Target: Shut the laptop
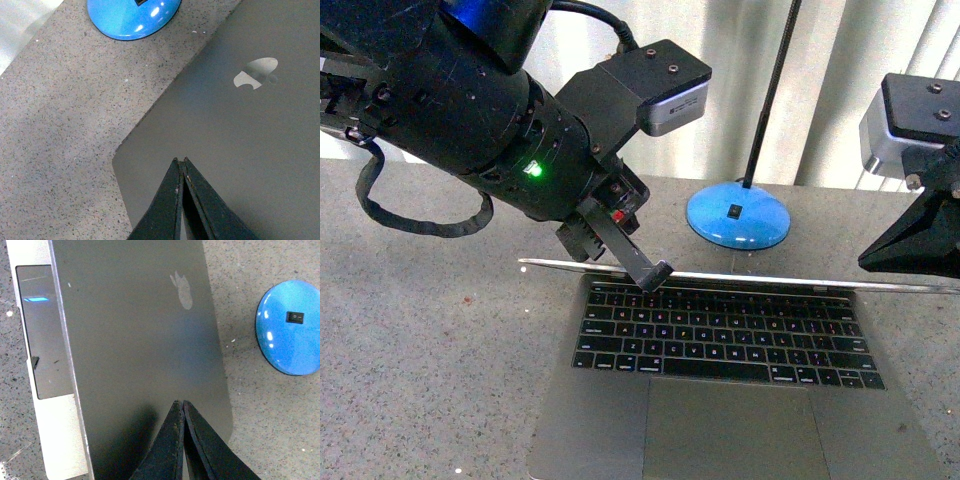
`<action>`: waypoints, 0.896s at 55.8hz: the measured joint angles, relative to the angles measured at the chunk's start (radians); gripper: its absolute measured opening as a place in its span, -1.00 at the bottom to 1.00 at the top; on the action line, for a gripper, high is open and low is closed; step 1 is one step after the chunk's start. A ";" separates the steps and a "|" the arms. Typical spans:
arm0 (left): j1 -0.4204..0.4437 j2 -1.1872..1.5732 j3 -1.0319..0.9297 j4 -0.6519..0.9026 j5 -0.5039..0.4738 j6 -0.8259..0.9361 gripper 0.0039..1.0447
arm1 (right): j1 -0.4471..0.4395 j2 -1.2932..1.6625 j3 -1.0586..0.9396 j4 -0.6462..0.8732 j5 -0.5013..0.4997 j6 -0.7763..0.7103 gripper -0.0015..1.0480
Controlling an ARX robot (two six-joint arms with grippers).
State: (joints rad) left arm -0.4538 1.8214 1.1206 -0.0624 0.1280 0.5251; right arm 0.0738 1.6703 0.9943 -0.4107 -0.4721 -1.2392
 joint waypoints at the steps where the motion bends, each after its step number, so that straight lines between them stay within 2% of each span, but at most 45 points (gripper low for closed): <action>1: -0.001 0.000 -0.002 0.001 0.002 -0.002 -0.94 | 0.000 0.001 -0.004 0.001 0.000 -0.003 -0.94; 50: -0.019 0.045 -0.079 0.066 0.035 -0.033 -0.94 | 0.010 0.056 -0.071 0.051 0.008 -0.026 -0.94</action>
State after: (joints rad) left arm -0.4732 1.8664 1.0420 0.0032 0.1627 0.4923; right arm 0.0841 1.7260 0.9234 -0.3595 -0.4641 -1.2655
